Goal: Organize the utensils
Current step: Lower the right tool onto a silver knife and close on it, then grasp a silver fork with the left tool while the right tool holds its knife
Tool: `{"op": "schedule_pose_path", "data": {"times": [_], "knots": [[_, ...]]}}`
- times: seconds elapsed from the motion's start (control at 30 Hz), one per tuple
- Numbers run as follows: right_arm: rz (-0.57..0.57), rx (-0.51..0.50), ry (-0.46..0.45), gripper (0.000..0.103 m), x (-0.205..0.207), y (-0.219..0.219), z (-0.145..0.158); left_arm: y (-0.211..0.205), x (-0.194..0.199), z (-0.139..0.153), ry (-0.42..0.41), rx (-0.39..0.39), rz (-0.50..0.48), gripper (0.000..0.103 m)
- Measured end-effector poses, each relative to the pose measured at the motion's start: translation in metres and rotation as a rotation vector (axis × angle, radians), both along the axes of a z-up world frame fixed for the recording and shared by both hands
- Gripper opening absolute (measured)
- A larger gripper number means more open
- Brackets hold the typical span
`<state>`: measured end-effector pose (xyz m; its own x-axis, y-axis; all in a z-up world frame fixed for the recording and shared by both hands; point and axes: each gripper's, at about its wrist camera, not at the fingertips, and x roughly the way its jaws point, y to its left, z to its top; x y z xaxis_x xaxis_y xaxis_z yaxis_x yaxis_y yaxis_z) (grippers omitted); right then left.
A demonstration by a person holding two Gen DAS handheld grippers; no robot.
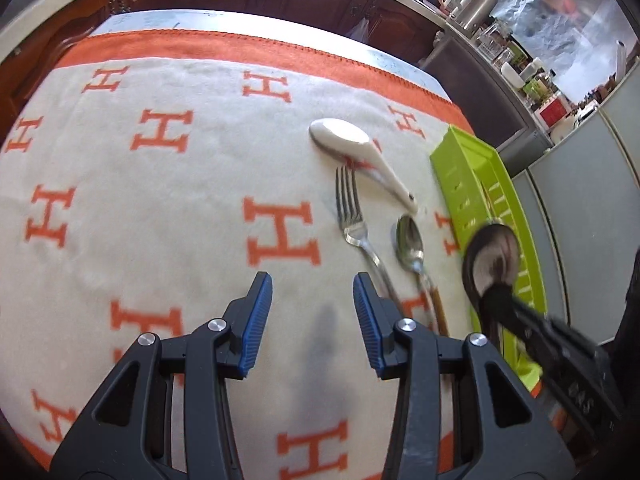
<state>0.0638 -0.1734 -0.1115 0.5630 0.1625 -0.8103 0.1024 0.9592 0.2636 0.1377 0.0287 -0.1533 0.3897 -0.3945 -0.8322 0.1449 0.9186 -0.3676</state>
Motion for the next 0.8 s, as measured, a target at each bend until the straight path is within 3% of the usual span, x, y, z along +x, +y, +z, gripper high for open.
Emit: {"op": "schedule_pose_path", "data": {"times": [0.3,0.47,0.63,0.8], "knots": [[-0.044,0.051,-0.06,0.002,-0.004,-0.034,0.014,-0.027,0.047,-0.004,-0.057,-0.026,-0.025,0.039],[-0.095,0.08,-0.089,0.002,-0.003,-0.059,0.019,-0.038,0.057,-0.013,-0.073,0.0,-0.041,0.039],[-0.128,0.109,-0.09,0.002,-0.002,-0.077,0.016,-0.045,0.056,-0.018,-0.122,-0.024,-0.055,0.038],[-0.147,0.134,-0.079,0.002,-0.001,-0.087,0.009,-0.054,0.051,-0.024,-0.193,-0.03,-0.079,0.023]]}}
